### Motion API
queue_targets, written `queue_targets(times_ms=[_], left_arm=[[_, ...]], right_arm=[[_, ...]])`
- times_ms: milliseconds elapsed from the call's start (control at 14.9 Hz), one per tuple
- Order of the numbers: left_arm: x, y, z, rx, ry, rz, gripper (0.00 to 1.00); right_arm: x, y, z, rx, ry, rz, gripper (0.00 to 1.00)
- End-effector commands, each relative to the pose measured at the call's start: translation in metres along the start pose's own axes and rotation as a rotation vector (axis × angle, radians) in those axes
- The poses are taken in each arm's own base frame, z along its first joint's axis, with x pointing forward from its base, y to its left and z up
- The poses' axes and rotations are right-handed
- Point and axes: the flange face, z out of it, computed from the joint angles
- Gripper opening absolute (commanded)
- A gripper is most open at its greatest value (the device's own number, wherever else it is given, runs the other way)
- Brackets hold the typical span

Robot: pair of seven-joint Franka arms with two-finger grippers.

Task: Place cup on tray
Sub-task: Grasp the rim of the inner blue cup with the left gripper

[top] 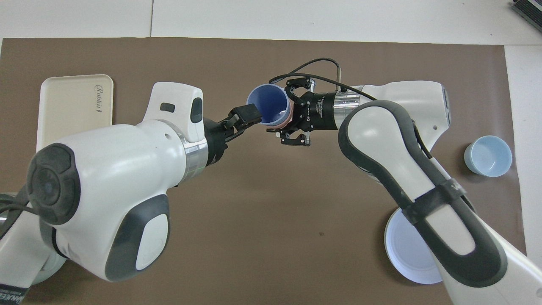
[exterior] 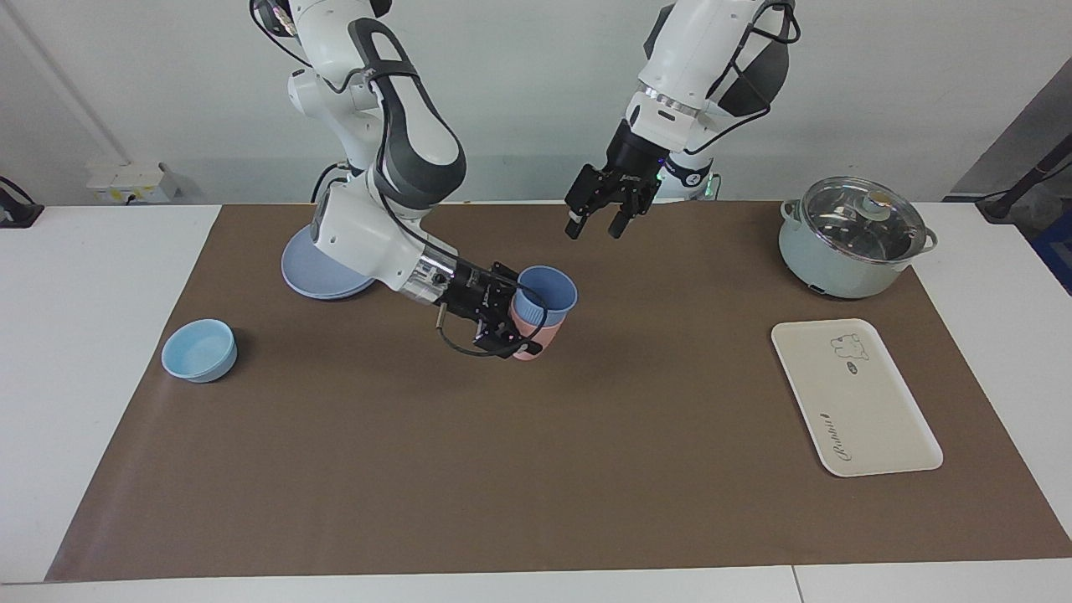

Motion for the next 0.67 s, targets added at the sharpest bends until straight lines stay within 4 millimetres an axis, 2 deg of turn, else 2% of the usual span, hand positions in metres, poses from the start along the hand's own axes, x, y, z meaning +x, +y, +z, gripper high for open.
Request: queue_targets(times_ms=[0, 67, 134, 335, 535, 602], left_arm=[[0.006, 0.004, 0.013, -0.022, -0.004, -0.035, 0.93], [0.008, 0.005, 0.017, -0.021, -0.005, -0.037, 0.87], [0.011, 0.009, 0.020, -0.024, -0.006, -0.042, 0.84], [0.017, 0.025, 0.016, -0.044, -0.010, -0.051, 0.84], [0.016, 0.030, 0.015, -0.049, -0.004, -0.052, 0.80], [0.016, 0.030, 0.020, -0.041, -0.006, -0.052, 0.77]], right_arm=[[-0.005, 0.006, -0.014, 0.024, -0.015, 0.029, 0.00], [-0.005, 0.006, -0.014, 0.027, -0.014, 0.029, 0.00], [-0.005, 0.005, -0.015, 0.036, -0.012, 0.029, 0.00], [-0.005, 0.005, -0.015, 0.039, -0.011, 0.027, 0.00], [-0.004, 0.005, -0.015, 0.038, -0.010, 0.027, 0.00], [-0.004, 0.005, -0.015, 0.038, -0.010, 0.025, 0.00]])
